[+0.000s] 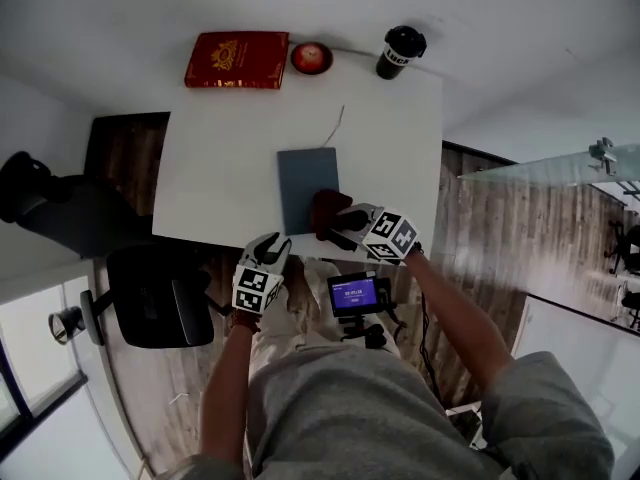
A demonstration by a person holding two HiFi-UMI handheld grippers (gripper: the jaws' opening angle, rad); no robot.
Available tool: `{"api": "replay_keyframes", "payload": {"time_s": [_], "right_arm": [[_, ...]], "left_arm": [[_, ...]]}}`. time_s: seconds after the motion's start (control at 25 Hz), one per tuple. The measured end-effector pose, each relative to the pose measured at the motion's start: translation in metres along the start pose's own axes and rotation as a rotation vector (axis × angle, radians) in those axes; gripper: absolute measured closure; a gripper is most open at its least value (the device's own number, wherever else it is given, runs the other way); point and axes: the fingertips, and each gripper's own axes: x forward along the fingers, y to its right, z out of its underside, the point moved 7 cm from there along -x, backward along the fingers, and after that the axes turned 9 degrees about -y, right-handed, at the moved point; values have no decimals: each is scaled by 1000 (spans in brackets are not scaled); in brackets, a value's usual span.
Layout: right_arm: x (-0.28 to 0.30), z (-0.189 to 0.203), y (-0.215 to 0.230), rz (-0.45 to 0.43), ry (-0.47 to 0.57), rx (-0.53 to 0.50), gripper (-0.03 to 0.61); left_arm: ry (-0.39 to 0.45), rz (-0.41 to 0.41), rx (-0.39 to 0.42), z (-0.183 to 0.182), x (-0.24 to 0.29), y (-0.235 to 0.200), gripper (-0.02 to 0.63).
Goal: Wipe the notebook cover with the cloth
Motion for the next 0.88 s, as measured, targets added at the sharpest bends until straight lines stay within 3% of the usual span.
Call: {"api": "replay_keyframes", "payload": {"time_s": [0.2, 0.4, 0.56, 0.72, 0.88], "right_arm": [[-46, -32, -14, 131, 221, 40, 511], [-98, -73, -55, 268, 475, 115, 511], [-131, -100, -98, 407, 622, 104, 511], [-158, -109, -148, 583, 773, 135, 509], [-164, -116, -210, 675, 804, 79, 505]], "left_arm": [[158, 32, 128, -50, -40, -1, 506], [337, 18, 246, -121, -93, 10, 511], [506, -31, 257, -160, -147, 17, 516], [632, -40, 248, -177, -198, 33, 545], [706, -9, 291, -181, -240, 55, 587]]}}
